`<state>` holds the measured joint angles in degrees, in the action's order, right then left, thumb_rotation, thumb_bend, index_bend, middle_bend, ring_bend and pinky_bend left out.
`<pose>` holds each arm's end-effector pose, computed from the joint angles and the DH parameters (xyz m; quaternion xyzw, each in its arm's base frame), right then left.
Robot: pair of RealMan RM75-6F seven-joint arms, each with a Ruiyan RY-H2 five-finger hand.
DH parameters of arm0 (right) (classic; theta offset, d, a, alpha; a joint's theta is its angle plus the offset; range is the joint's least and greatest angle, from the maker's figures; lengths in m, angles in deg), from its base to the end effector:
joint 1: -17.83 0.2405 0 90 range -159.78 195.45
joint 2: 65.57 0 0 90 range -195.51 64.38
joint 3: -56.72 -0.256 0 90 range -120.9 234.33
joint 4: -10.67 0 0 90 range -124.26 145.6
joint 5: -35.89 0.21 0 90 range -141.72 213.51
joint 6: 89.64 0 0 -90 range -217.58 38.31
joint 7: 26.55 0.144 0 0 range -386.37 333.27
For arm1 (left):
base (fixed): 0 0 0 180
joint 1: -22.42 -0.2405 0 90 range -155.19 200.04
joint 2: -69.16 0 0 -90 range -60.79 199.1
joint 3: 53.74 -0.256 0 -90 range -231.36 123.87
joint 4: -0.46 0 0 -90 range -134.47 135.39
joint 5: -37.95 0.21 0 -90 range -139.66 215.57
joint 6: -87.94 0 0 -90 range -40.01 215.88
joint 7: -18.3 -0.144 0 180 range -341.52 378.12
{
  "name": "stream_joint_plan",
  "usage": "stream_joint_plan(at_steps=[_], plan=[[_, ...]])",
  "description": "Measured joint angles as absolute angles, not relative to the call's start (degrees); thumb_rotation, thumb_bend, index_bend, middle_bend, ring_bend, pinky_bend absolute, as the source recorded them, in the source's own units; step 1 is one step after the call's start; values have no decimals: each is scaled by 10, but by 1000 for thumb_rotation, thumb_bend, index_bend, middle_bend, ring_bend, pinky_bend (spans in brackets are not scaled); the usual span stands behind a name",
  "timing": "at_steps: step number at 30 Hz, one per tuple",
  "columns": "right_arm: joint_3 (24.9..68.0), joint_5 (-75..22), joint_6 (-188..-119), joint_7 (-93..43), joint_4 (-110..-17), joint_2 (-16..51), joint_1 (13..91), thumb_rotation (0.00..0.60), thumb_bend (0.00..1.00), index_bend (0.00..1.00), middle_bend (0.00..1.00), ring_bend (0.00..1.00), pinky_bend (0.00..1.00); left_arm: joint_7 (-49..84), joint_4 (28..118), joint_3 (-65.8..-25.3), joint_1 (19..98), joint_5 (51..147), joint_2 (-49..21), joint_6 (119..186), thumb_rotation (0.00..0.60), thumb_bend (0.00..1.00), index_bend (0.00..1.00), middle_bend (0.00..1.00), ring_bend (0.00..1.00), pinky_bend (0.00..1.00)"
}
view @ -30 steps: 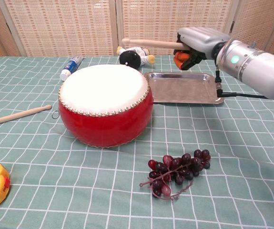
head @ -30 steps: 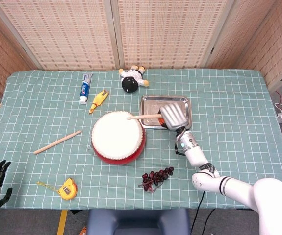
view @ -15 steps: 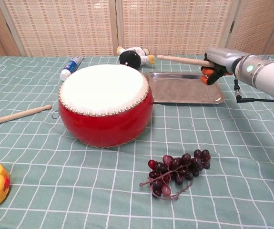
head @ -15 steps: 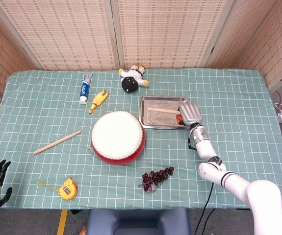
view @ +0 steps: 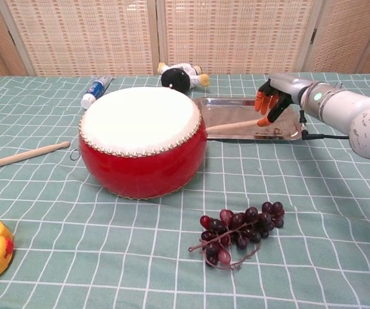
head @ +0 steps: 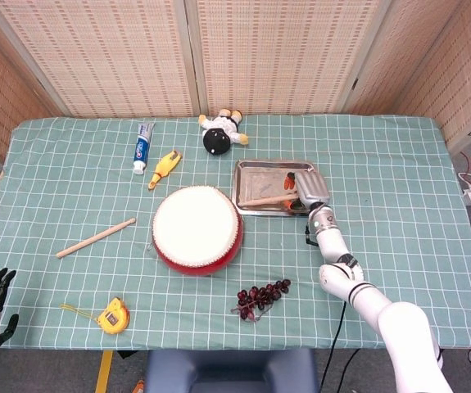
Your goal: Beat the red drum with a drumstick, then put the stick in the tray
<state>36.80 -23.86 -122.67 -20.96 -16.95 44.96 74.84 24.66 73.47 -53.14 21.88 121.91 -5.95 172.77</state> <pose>-0.1852 -0.4764 -0.0410 0.6361 -0.4867 0.3461 0.4887 -0.3789 0.1412 0.1264 -0.5716 -0.4229 -0.3329 0.6194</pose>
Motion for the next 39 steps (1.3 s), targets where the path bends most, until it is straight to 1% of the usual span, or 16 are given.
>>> stream_joint_plan(at_steps=[6, 9, 12, 16, 18, 20, 25, 28, 31, 32, 33, 34, 35, 37, 38, 39], plan=[[364, -256, -1233, -173, -178, 439, 744, 600, 194, 419, 359, 243, 285, 246, 735, -531, 220, 1222, -60, 1729, 600, 369, 0, 0, 0, 0], [369, -274, -1259, -161, -206, 423, 733, 600, 194, 419, 358, 243, 286, 246, 735, -529, 222, 1223, -60, 1730, 600, 369, 0, 0, 0, 0], [378, -297, -1309, -154, -252, 398, 711, 600, 195, 431, 358, 243, 286, 247, 737, -528, 225, 1225, -59, 1730, 600, 368, 0, 0, 0, 0], [400, -332, -1406, -168, -354, 343, 660, 600, 195, 429, 358, 244, 289, 245, 741, -525, 229, 1228, -57, 1731, 600, 369, 0, 0, 0, 0], [410, -343, -1445, -183, -411, 313, 632, 600, 194, 413, 358, 258, 313, 243, 744, -524, 231, 1229, -56, 1732, 600, 369, 0, 0, 0, 0], [422, -350, -1486, -206, -486, 275, 598, 600, 195, 405, 358, 268, 328, 239, 750, -523, 234, 1231, -55, 1732, 600, 369, 0, 0, 0, 0], [457, -363, -1581, -261, -679, 174, 505, 600, 195, 394, 357, 258, 329, 228, 765, -521, 241, 1237, -53, 1730, 600, 368, 0, 0, 0, 0], [482, -373, -1633, -282, -767, 112, 448, 600, 195, 382, 349, 245, 329, 225, 769, -521, 242, 1236, -51, 1729, 600, 368, 0, 0, 0, 0], [515, -392, -1688, -285, -825, 60, 391, 600, 195, 353, 329, 224, 318, 218, 777, -519, 244, 1244, -48, 1739, 600, 368, 0, 0, 0, 0], [527, -400, -1705, -284, -837, 51, 375, 600, 195, 331, 312, 203, 296, 214, 781, -519, 245, 1248, -47, 1742, 600, 368, 0, 0, 0, 0], [545, -414, -1726, -282, -851, 40, 353, 600, 195, 300, 284, 172, 250, 211, 786, -519, 246, 1250, -46, 1744, 600, 368, 0, 0, 0, 0], [560, -427, -1739, -281, -861, 30, 336, 600, 195, 271, 255, 139, 195, 207, 789, -519, 246, 1252, -45, 1746, 600, 368, 0, 0, 0, 0], [574, -440, -1751, -279, -869, 20, 320, 600, 195, 227, 212, 89, 115, 205, 792, -519, 247, 1253, -43, 1747, 600, 368, 0, 0, 0, 0], [604, -472, -1771, -273, -883, -1, 289, 600, 195, 149, 137, 23, 22, 202, 796, -519, 247, 1255, -41, 1750, 600, 368, 0, 0, 0, 0], [613, -484, -1776, -271, -887, -10, 278, 600, 195, 113, 105, 4, 1, 202, 797, -519, 247, 1255, -40, 1751, 600, 368, 0, 0, 0, 0], [623, -498, -1782, -267, -889, -18, 268, 600, 195, 99, 91, 0, 0, 201, 797, -518, 248, 1255, -40, 1752, 600, 369, 0, 0, 0, 0]])
